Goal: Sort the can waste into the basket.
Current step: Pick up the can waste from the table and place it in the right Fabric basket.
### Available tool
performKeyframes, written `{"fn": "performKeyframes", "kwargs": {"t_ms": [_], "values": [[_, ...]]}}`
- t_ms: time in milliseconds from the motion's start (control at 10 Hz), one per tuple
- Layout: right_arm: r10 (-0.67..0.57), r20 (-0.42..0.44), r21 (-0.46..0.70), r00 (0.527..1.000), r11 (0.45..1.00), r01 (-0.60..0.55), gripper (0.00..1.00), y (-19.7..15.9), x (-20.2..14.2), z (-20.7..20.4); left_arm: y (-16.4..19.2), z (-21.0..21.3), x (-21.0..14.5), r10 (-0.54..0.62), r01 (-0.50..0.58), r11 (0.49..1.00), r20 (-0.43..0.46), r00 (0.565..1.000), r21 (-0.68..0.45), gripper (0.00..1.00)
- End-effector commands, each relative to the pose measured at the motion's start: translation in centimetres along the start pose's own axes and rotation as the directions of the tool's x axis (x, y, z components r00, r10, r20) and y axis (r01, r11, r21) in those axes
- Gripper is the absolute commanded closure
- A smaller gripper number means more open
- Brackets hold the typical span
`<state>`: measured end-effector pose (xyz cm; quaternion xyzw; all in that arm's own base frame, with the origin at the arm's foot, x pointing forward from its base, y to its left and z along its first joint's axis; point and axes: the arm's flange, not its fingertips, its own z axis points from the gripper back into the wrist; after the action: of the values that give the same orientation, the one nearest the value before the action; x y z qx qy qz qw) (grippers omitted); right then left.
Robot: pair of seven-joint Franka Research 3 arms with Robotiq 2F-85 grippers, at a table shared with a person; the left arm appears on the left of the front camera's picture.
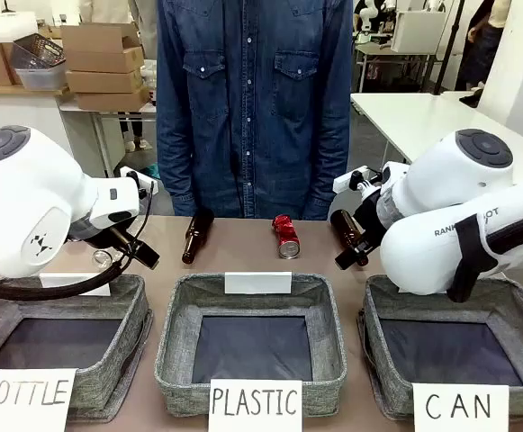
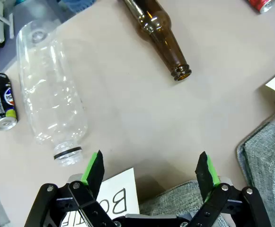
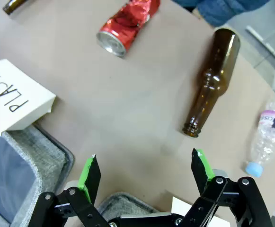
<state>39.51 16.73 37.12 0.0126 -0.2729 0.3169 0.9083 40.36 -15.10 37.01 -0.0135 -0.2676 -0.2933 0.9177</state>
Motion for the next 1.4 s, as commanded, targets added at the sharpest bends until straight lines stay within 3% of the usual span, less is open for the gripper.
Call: {"fn": "performKeyframes", "kwargs": {"t_ms": [0,1100,1200,1300], "values": [[0.0,0.0,0.0,1.0,1.0,0.0,0.0,0.0,0.0,0.0,0.0,0.0,0.0,0.0,0.0,1.0,0.0,1.0,0.0,0.0],[0.0,0.0,0.0,1.0,1.0,0.0,0.0,0.0,0.0,0.0,0.0,0.0,0.0,0.0,0.0,1.0,0.0,1.0,0.0,0.0],[-0.014,0.034,0.008,0.999,1.0,0.014,0.0,-0.3,0.8,4.1,0.3,3.5,0.5,-0.047,0.047,0.998,-0.024,0.999,-0.032,0.0],[-0.037,0.012,-0.037,0.999,0.999,0.038,0.0,-0.2,0.7,9.1,0.6,8.8,0.3,-0.053,0.05,0.996,-0.038,0.998,-0.072,0.0]]}}
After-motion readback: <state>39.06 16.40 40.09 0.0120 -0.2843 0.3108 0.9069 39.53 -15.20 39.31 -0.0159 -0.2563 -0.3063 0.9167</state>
